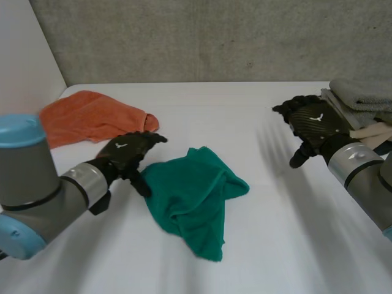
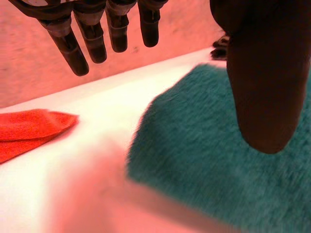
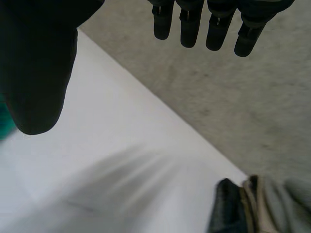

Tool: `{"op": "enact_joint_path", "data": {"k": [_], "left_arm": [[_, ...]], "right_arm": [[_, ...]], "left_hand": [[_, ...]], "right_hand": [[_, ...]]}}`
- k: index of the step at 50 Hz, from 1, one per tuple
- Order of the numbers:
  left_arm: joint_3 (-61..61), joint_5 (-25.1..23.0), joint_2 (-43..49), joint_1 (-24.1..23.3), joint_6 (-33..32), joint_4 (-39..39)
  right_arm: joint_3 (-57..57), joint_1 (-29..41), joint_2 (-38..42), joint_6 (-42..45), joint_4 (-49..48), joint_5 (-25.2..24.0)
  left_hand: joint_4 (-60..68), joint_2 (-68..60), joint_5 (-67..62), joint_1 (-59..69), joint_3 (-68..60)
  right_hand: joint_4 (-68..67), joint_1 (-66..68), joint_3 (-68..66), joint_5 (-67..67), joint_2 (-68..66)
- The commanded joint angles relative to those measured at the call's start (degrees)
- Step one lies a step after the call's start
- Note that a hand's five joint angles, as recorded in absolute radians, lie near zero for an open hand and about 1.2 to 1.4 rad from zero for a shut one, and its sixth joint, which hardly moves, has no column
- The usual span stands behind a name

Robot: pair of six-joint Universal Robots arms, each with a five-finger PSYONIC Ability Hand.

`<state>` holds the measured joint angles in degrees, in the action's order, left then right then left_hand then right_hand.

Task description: Fold the laundry.

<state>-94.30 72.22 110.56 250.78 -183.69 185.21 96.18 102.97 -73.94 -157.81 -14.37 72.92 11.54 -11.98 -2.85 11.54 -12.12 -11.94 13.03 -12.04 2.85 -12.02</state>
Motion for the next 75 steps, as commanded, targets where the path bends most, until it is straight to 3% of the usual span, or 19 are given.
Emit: {"op": "enact_joint_path", "data": {"k": [1,6,12,19,24,25,26,27,29,35,40,45,48,54,60,61,65,67,75], "left_arm": [[-3.6,6.6,-13.5,2.8,1.7,-7.8],[-12.4,9.6,-18.9,1.3,4.2,-8.9],[-17.6,10.2,-17.0,-2.8,6.5,-5.7],[-14.8,13.0,-6.3,-5.9,8.1,-1.7],[-8.9,15.7,0.0,-7.1,8.3,-0.5],[-8.1,16.1,0.6,-7.5,8.2,0.1],[-7.0,16.5,1.4,-7.8,8.2,0.7],[-4.8,17.3,3.4,-8.5,8.0,2.2],[-2.3,18.0,5.4,-9.3,7.7,3.9],[10.2,18.0,12.7,-10.3,6.2,6.1],[22.8,17.8,13.5,-9.6,6.6,2.0],[32.8,16.5,5.7,-4.7,8.3,-2.7],[35.4,12.8,0.0,-2.1,9.1,-2.1],[30.7,6.1,-5.6,-0.2,10.3,-2.7],[17.4,3.5,-7.1,0.7,9.8,-2.7],[13.7,3.3,-7.0,0.5,9.8,-2.4],[4.4,3.6,-5.3,0.1,10.6,-1.1],[1.2,4.2,-4.6,-0.2,11.5,-0.6],[-8.9,9.3,-3.1,-1.5,23.2,-0.5]], "right_arm": [[-8.2,3.8,4.1,-5.1,15.8,-1.5],[-14.0,7.1,10.1,-9.6,25.4,-0.7],[-15.3,10.1,15.6,-11.2,20.3,-0.5],[-16.3,13.7,20.9,-16.6,15.8,-0.1],[-17.3,15.9,24.2,-17.7,11.8,1.3],[-18.0,16.6,25.1,-17.8,9.9,2.1],[-18.1,16.8,25.3,-17.7,9.5,2.3],[-19.0,17.4,25.9,-17.5,7.6,3.1],[-20.0,17.8,26.2,-17.4,6.6,3.8],[-25.5,18.6,24.7,-16.7,5.3,8.2],[-30.0,19.7,20.6,-15.2,6.2,9.6],[-32.4,19.9,14.0,-10.0,3.6,11.5],[-31.2,20.6,9.5,-6.2,-0.6,11.5],[-22.6,21.9,0.4,2.7,-13.9,11.1],[-16.0,24.3,-1.0,4.1,-11.7,10.8],[-15.5,24.6,-0.6,4.4,-10.3,10.8],[-15.1,25.6,2.0,6.3,-3.9,12.1],[-15.3,25.9,2.5,6.9,-2.6,13.0],[-16.2,26.8,1.4,8.3,-0.3,19.3]], "left_hand": [[-1.5,2.0,2.9,-1.5,2.1],[1.5,-1.0,-0.2,1.5,-0.9],[9.8,-9.3,-8.5,9.8,-9.2],[10.3,-9.8,-9.0,10.3,-9.7],[7.9,-7.5,-6.6,7.9,-7.3],[8.1,-7.6,-6.8,8.1,-7.5],[8.8,-8.3,-7.4,8.8,-8.2],[12.9,-12.5,-11.6,12.9,-12.3],[18.8,-18.4,-17.5,18.8,-18.2],[68.4,-68.0,-67.1,68.4,-67.8],[68.5,-68.0,-67.1,68.5,-67.9],[68.5,-68.0,-67.1,68.5,-67.9],[68.5,-68.0,-67.1,68.5,-67.9],[68.5,-68.0,-67.1,68.5,-67.9],[68.5,-68.0,-67.1,68.5,-67.9],[64.0,-63.5,-62.7,64.0,-63.4],[11.1,-10.6,-9.7,11.1,-10.5],[-1.5,2.0,2.9,-1.5,2.1],[7.7,-7.3,-6.4,7.7,-7.2]], "right_hand": [[1.9,-3.0,2.0,-2.8,2.0],[1.9,-3.0,2.0,-2.8,2.0],[1.9,-3.0,2.0,-2.8,2.0],[-3.8,2.7,-3.7,2.9,-3.7],[-18.2,17.1,-18.1,17.3,-18.1],[-39.6,38.5,-39.5,38.7,-39.5],[-43.1,42.0,-43.0,42.2,-43.0],[-56.3,55.2,-56.2,55.4,-56.2],[-67.8,66.7,-67.7,66.9,-67.7],[-68.1,67.0,-68.0,67.2,-68.0],[-68.1,67.0,-68.0,67.2,-68.0],[-68.1,67.0,-68.0,67.2,-68.0],[-68.1,67.0,-68.0,67.2,-68.0],[-68.1,67.0,-68.0,67.2,-68.0],[-68.1,67.0,-68.0,67.2,-68.0],[-68.1,67.0,-68.0,67.2,-68.0],[-68.1,67.0,-68.0,67.2,-68.0],[-68.1,67.0,-68.0,67.2,-68.0],[-68.1,67.0,-68.0,67.2,-68.0]]}}
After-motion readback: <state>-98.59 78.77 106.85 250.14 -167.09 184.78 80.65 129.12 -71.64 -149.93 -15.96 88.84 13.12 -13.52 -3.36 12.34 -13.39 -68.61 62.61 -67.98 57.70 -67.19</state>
